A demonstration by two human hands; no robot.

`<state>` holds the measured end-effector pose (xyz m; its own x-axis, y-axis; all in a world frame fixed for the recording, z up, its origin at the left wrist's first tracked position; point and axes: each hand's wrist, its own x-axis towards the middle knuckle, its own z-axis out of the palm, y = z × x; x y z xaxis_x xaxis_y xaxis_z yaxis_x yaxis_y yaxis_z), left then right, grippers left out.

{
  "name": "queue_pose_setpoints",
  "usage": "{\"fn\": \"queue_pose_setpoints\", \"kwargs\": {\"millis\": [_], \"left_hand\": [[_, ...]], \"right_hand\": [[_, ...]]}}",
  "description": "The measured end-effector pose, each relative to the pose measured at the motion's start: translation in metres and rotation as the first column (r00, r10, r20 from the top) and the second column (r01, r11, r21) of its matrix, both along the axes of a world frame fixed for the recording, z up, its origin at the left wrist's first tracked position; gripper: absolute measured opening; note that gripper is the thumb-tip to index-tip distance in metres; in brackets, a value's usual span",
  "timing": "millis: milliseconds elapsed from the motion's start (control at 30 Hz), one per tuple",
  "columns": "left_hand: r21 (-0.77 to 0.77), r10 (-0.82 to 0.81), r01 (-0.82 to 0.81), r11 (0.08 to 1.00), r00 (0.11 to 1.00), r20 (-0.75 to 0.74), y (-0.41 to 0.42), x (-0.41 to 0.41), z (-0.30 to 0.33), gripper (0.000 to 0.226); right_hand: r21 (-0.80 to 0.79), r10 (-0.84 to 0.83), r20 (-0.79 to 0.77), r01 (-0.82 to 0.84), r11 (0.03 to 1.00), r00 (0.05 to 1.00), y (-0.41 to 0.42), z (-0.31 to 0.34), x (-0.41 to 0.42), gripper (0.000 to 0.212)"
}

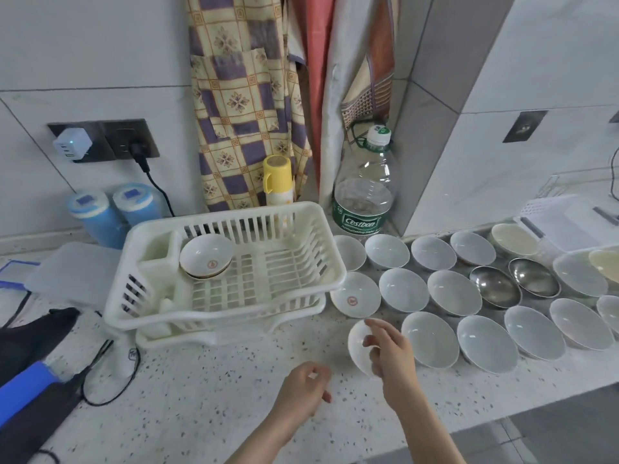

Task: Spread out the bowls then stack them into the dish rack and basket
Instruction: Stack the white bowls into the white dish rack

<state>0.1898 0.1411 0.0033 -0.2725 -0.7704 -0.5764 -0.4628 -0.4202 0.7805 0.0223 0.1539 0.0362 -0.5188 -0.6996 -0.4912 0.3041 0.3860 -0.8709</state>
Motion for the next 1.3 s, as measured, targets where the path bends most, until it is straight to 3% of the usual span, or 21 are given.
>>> {"fn": "queue_pose_setpoints", "kwargs": {"millis": [100,233,333,400,533,700,933,1300], "left_hand": [[0.1,0.095,-0.1,0.99,0.994,0.057,0.01,-0.032,-0.014,0.029],[0.165,0.256,-0.257,0.952,0.966,0.028,0.02,-0.075,-0.025,0.038],[0.18,0.326,-0.319,0.93,0.945,-0.008,0.024,-0.099,-0.031,0.029],[0.182,0.377,-0.368,0.912,0.926,-0.016,0.026,-0.11,-0.034,0.027],[0.226,0.489,-0.463,0.857,0.869,-0.074,0.025,-0.119,-0.037,0.027],[0.247,0.546,-0.509,0.825,0.831,-0.111,0.023,-0.117,-0.041,0.026],[0.246,0.51,-0.464,0.851,0.841,-0.179,0.019,-0.097,-0.026,0.026],[0.104,0.38,-0.369,0.924,0.846,-0.374,-0.012,-0.036,0.035,0.024]], "right_hand": [[0.109,0.106,0.074,-0.114,0.988,0.992,0.014,-0.013,-0.031,0.018],[0.313,0.271,0.155,-0.307,0.899,0.95,0.039,-0.033,-0.077,0.036],[0.411,0.257,0.199,-0.319,0.854,0.946,0.055,-0.049,-0.106,0.046],[0.436,0.213,0.188,-0.276,0.857,0.959,0.059,-0.056,-0.121,0.041],[0.411,0.128,0.14,-0.175,0.895,0.982,0.053,-0.061,-0.141,0.021],[0.35,0.077,0.144,-0.124,0.929,0.987,0.045,-0.065,-0.145,0.014],[0.289,0.004,0.073,-0.025,0.957,0.997,0.047,-0.072,-0.134,0.017],[0.113,-0.233,-0.074,0.24,0.964,0.97,0.046,-0.042,-0.088,0.013]]}}
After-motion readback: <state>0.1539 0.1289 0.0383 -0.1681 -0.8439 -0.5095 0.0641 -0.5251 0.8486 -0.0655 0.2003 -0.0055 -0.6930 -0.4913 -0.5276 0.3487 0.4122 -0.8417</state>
